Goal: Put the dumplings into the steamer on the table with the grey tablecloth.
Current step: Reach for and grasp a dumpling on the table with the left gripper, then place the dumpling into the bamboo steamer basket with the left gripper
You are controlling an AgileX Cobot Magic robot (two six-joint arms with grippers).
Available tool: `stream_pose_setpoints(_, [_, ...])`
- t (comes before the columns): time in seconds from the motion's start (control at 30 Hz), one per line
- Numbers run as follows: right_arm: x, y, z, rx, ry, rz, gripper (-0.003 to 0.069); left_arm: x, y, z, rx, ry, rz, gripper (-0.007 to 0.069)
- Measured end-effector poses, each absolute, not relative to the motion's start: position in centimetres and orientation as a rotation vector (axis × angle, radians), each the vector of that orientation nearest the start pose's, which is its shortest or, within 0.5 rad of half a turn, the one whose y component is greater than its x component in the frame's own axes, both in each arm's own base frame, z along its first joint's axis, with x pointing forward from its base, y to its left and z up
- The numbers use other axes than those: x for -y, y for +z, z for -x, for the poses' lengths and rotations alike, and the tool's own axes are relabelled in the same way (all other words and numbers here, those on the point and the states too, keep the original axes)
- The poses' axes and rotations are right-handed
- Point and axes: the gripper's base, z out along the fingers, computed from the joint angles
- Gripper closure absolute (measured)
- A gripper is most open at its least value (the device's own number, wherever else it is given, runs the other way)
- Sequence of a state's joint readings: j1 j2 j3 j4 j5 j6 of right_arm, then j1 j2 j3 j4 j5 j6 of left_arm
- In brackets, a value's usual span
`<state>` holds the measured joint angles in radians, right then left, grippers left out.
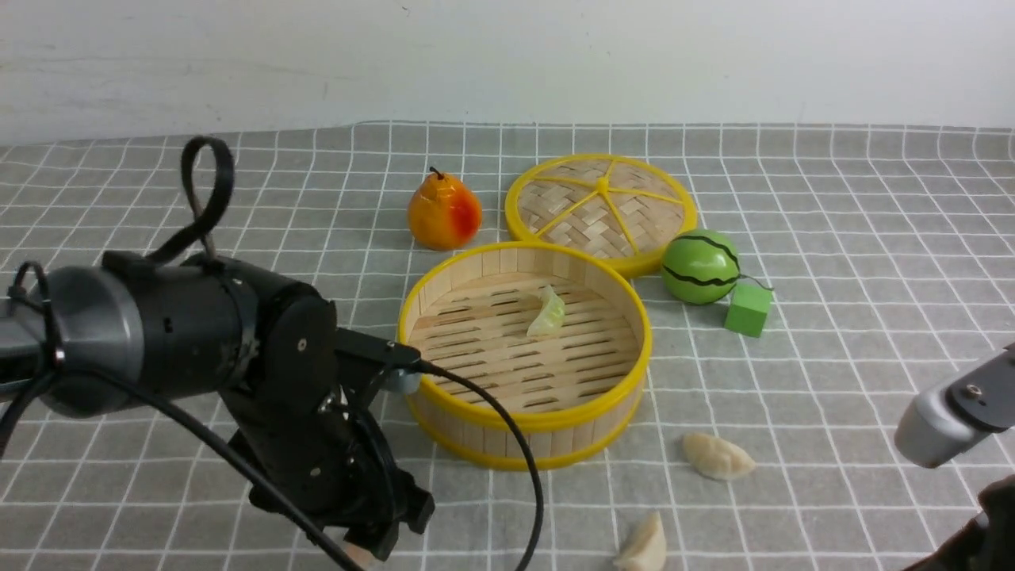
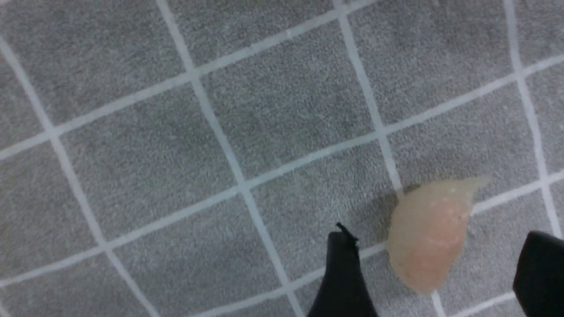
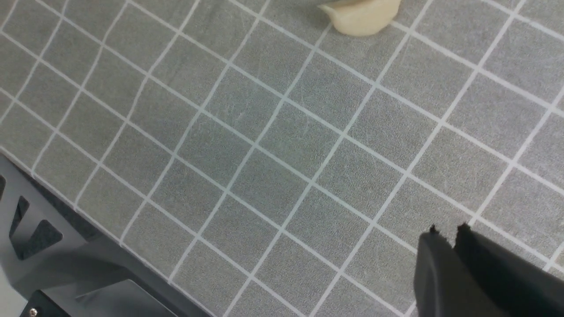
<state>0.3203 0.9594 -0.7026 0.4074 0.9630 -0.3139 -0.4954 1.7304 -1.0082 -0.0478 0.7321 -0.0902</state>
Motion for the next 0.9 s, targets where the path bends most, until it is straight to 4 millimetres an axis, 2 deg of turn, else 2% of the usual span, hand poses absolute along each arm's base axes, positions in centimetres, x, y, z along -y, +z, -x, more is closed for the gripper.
stream_pose_setpoints(0.1, [-7.8, 27.9, -14.2, -2.589, 0.522, 0.625, 0.0599, 15.5, 16.7, -28.0, -2.905, -0.137, -0.549, 0.0179])
stream_pose_setpoints(0.2, [-7.8, 27.9, -14.3, -2.588, 0.521, 0.625, 0.0597, 15.6, 16.1, -28.1, -2.914, -0.137, -0.546, 0.0274])
stream_pose_setpoints(0.23, [-7.8, 27.9, -14.3, -2.588, 0.521, 0.625, 0.0597, 15.6, 16.1, -28.1, -2.914, -0.137, -0.546, 0.0282])
stream_pose_setpoints(0.33, [-7.8, 27.9, -14.3, -2.587, 0.521, 0.625, 0.0597, 15.5, 16.3, -28.2, -2.917, -0.143, -0.539, 0.0434])
stream_pose_setpoints(0.43, [-7.8, 28.0, -14.3, -2.585, 0.521, 0.623, 0.0596, 15.6, 17.0, -28.2, -2.931, -0.151, -0.537, 0.0451])
stream_pose_setpoints(0.5, [-7.9, 28.0, -14.3, -2.584, 0.52, 0.623, 0.0596, 15.8, 18.4, -28.2, -2.921, -0.162, -0.539, 0.0451])
stream_pose_setpoints(0.63, [-7.9, 28.0, -14.3, -2.579, 0.519, 0.62, 0.0596, 16.4, 24.0, -29.2, -2.795, -0.23, -0.519, 0.0451])
stream_pose_setpoints(0.67, [-7.9, 28.0, -14.4, -2.578, 0.519, 0.619, 0.0596, 16.4, 24.5, -29.2, -2.784, -0.235, -0.516, 0.0451])
stream_pose_setpoints(0.73, [-7.9, 28.0, -14.4, -2.571, 0.517, 0.615, 0.0595, 17.1, 28.2, -30.3, -2.697, -0.281, -0.474, 0.0451])
stream_pose_setpoints(0.77, [-7.9, 28.0, -14.5, -2.567, 0.516, 0.613, 0.0594, 17.4, 29.4, -30.9, -2.667, -0.297, -0.458, 0.0451])
stream_pose_setpoints(0.83, [-7.9, 28.1, -14.5, -2.558, 0.513, 0.608, 0.0592, 18.0, 30.7, -32.0, -2.64, -0.314, -0.431, 0.0451])
stream_pose_setpoints(0.87, [-7.9, 28.1, -14.6, -2.552, 0.512, 0.604, 0.0589, 18.6, 31.3, -33.1, -2.619, -0.325, -0.417, 0.0451])
stream_pose_setpoints(0.9, [-7.9, 28.1, -14.6, -2.551, 0.511, 0.604, 0.0589, 19.0, 31.4, -33.8, -2.614, -0.33, -0.408, 0.0451])
